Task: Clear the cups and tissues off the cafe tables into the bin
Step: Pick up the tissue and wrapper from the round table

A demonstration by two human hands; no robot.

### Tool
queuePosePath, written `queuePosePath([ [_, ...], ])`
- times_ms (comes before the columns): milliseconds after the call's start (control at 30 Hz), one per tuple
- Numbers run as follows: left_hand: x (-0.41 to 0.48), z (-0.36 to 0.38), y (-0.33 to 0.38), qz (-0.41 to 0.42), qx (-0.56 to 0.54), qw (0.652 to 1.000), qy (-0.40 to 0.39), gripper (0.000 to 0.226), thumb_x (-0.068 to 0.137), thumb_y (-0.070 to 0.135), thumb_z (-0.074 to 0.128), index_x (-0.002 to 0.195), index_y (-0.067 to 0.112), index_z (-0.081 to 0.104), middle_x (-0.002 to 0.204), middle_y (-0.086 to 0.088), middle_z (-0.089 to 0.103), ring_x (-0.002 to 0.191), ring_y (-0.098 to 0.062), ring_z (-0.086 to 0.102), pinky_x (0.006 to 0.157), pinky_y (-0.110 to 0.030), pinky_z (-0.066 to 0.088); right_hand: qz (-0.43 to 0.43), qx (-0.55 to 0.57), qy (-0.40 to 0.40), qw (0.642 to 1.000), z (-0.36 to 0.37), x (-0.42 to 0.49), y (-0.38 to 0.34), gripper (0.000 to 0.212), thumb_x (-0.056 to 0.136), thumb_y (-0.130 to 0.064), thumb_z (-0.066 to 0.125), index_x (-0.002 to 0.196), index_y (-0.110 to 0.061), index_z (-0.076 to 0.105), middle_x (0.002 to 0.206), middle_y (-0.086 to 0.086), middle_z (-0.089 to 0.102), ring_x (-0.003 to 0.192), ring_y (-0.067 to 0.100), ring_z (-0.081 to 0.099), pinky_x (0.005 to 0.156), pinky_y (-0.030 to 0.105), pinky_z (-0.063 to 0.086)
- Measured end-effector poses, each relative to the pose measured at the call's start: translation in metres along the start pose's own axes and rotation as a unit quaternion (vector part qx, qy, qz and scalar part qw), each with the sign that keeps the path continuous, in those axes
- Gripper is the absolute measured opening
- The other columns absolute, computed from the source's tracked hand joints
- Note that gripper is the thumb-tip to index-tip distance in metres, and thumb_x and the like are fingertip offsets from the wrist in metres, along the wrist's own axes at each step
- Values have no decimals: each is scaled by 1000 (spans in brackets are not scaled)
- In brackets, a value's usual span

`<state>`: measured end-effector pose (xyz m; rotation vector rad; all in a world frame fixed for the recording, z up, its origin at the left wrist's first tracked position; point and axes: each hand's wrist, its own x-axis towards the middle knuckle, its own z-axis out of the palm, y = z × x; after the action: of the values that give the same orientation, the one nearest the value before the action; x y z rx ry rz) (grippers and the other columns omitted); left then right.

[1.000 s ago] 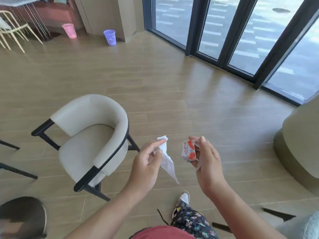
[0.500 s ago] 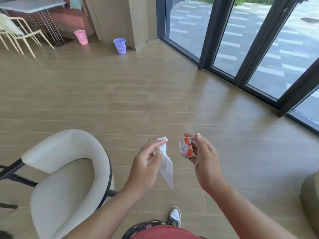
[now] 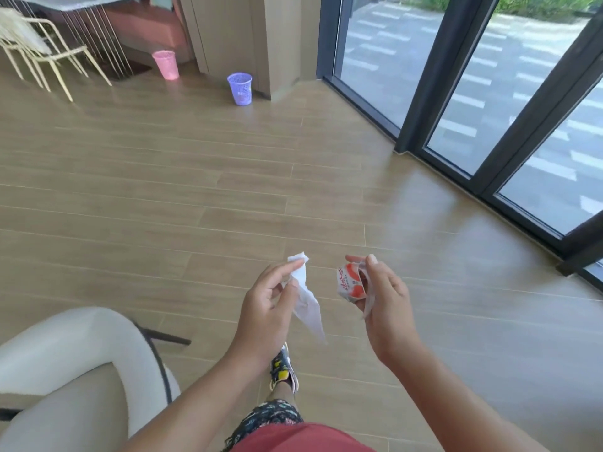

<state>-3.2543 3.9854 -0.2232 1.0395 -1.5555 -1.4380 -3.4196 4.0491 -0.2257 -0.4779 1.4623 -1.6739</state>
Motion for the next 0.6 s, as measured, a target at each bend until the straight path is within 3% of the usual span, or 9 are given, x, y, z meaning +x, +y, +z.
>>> queuePosePath([
  [200, 156, -16, -3, -7, -12, 1000, 6, 40, 103, 4, 55, 113, 38, 72, 118, 29, 68, 88, 5, 60, 79, -9, 46, -1, 3, -3, 1000, 66, 149, -24, 31, 105, -37, 54, 98, -21, 79, 96, 2, 73, 94, 21, 68, 85, 43, 53],
  [367, 272, -42, 18, 14, -10, 1000, 13, 33, 100, 13, 55, 114, 38, 71, 122, 27, 69, 89, 3, 59, 79, -9, 46, -12, 0, -20, 1000, 129, 251, -55, 31, 100, -44, 60, 101, -20, 78, 93, 3, 71, 90, 19, 68, 82, 39, 53],
  [500, 340, -59, 21, -2, -12, 999, 30, 34, 104, 5, 53, 116, 31, 72, 91, 28, 69, 70, 3, 51, 68, -10, 41, -6, 8, -40, 999, 164, 318, -62, 37, 92, -50, 58, 102, -20, 78, 94, 3, 71, 90, 20, 67, 83, 42, 53],
  [600, 391, -69, 15, -10, -17, 999, 49, 36, 104, 5, 53, 115, 33, 72, 115, 17, 71, 83, -1, 59, 73, -10, 43, 3, 6, -48, 999, 188, 370, -64, 38, 92, -48, 58, 103, -17, 77, 92, 1, 71, 91, 20, 66, 83, 45, 52],
])
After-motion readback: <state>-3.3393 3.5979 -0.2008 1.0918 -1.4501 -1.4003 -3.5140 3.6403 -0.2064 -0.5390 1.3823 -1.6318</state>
